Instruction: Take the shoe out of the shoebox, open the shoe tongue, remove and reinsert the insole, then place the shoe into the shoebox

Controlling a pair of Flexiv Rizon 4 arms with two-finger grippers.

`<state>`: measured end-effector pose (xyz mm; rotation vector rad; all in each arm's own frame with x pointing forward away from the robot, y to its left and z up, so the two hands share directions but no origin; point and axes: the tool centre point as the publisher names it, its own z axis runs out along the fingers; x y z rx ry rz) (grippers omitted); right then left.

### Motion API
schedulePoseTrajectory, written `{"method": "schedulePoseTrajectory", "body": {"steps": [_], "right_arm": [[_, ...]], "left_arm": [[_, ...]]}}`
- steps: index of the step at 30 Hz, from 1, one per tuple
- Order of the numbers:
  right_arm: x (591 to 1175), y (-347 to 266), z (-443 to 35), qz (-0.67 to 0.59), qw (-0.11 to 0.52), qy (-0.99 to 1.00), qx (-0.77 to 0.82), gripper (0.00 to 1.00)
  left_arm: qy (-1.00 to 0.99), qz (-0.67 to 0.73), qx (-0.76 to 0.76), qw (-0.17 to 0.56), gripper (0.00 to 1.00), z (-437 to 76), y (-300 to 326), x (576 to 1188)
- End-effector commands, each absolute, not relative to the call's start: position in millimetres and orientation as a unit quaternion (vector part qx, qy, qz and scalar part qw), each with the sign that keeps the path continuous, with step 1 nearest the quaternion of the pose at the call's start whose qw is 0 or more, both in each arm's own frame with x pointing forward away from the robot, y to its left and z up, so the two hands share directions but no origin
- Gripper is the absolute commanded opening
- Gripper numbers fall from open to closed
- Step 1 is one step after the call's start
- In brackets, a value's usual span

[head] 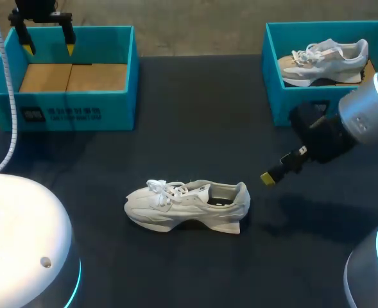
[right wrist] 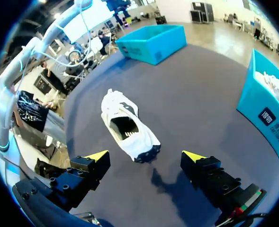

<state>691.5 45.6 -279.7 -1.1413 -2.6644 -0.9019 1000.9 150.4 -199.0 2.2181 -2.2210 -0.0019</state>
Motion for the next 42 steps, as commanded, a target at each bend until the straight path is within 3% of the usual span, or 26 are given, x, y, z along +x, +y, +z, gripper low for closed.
{"method": "schedulePoseTrajectory", "body": {"steps": [1,3,13,30,42], "right_arm": [[680.3,42.2,-279.4,-0.338,0.022,-0.86,-0.382,1.0],[679.9,42.8,-284.5,-0.326,-0.016,-0.877,-0.354,1.0],[681.9,8.2,-309.9,-0.45,-0.007,-0.886,-0.111,1.0],[681.9,8.2,-309.9,-0.45,-0.007,-0.886,-0.111,1.0],[682.4,-36.5,-368.7,-0.562,0.004,-0.823,-0.086,1.0]], "left_arm": [[-0.707,-0.001,0.707,0.001,1.0,-199.2,150.3,1000.5],[-0.707,-0.001,0.707,0.001,1.0,-199.2,150.3,1000.5],[-0.707,-0.001,0.707,0.001,1.0,-199.2,150.3,1000.5],[-0.707,-0.001,0.707,0.001,1.0,-199.2,150.3,1000.5],[-0.707,-0.001,0.707,0.001,1.0,-199.2,150.3,1000.5]]}}
